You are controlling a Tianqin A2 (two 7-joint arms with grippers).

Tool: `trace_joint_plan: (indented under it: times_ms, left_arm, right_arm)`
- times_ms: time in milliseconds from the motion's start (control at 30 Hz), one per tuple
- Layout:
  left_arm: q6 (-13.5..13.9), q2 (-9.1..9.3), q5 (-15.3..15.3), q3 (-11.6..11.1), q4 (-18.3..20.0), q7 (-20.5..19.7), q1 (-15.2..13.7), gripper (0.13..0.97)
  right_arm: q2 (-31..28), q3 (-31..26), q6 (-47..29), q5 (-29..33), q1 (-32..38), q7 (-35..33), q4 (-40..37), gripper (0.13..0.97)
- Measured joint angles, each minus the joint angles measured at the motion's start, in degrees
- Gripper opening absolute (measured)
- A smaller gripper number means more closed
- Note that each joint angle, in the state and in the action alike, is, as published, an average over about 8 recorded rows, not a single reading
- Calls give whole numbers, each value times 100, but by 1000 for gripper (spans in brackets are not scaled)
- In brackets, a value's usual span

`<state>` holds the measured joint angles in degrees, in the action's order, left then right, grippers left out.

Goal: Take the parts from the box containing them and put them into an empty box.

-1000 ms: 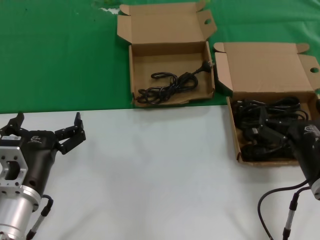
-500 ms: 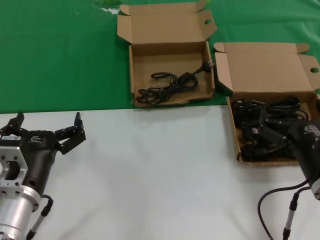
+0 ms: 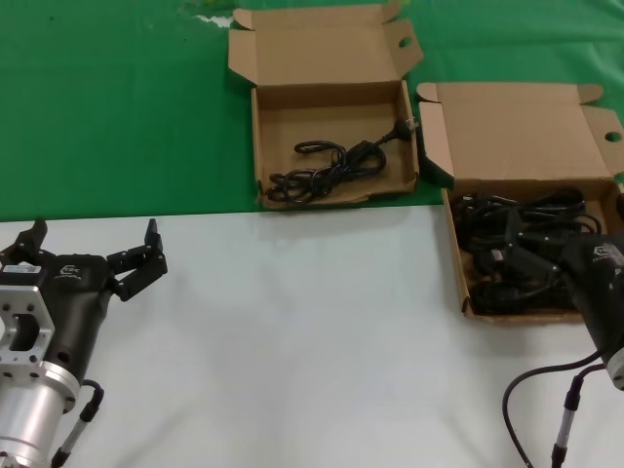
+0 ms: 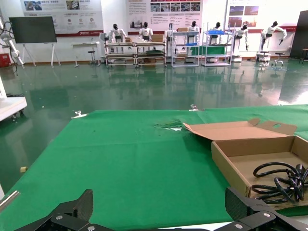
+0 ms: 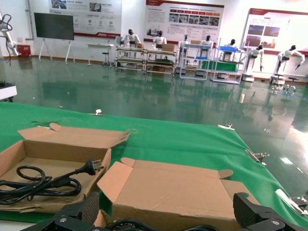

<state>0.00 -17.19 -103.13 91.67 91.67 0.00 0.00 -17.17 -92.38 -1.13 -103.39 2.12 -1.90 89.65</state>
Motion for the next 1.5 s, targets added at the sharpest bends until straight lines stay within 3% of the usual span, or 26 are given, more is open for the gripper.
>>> trace_joint_plan:
  times_ms: [1500]
  left_arm:
    - [0, 0, 0, 0, 0, 0, 0, 966]
  right_arm:
    - [0, 0, 0, 0, 0, 0, 0, 966]
